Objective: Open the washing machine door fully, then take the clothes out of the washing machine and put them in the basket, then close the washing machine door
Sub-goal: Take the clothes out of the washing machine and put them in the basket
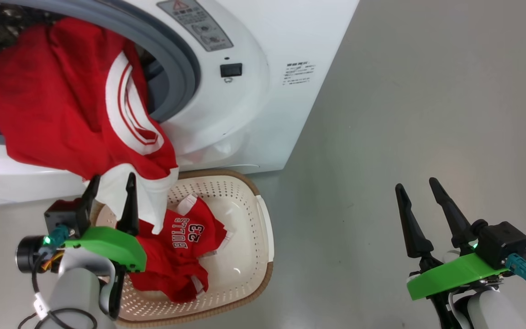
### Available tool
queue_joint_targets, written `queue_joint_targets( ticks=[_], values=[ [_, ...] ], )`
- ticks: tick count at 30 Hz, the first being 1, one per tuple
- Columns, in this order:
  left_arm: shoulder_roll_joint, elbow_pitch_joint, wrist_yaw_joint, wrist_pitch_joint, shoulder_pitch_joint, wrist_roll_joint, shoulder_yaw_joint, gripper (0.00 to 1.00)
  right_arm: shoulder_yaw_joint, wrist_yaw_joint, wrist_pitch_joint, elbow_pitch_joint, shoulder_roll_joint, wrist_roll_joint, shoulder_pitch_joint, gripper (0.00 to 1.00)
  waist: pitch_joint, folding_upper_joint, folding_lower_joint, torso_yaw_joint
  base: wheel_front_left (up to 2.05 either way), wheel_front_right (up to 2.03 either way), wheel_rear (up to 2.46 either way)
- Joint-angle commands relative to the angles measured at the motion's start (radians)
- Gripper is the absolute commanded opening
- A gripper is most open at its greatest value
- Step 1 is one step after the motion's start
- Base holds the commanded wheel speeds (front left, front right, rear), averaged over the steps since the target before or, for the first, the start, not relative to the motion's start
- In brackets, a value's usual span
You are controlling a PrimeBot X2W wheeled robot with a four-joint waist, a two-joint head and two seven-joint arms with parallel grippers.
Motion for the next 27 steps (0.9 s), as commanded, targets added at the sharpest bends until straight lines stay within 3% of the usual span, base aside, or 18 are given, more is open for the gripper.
queue_joint_targets(
  ticks=[1, 20, 27],
  values=[
    [0.019, -0.047, -0.006, -0.006, 0.032, 0.014, 0.026, 1.0, 0.015, 0.006, -0.006, -0.018, -0.004, 0.0, -0.008, 1.0, -0.008, 0.0, 0.0, 0.007, 0.0, 0.0, 0.0],
    [0.017, -0.474, 0.019, -0.006, 0.303, -0.033, 0.092, 1.0, -0.005, 0.006, -0.006, -0.018, -0.004, -0.014, 0.026, 1.0, -0.046, 0.0, 0.0, 0.047, 0.0, 0.0, 0.0],
    [0.017, -0.538, 0.04, -0.006, 0.356, -0.049, 0.073, 1.0, -0.008, 0.006, -0.006, -0.018, -0.004, -0.019, 0.034, 1.0, -0.057, 0.0, 0.0, 0.055, 0.0, 0.0, 0.0]
  ],
)
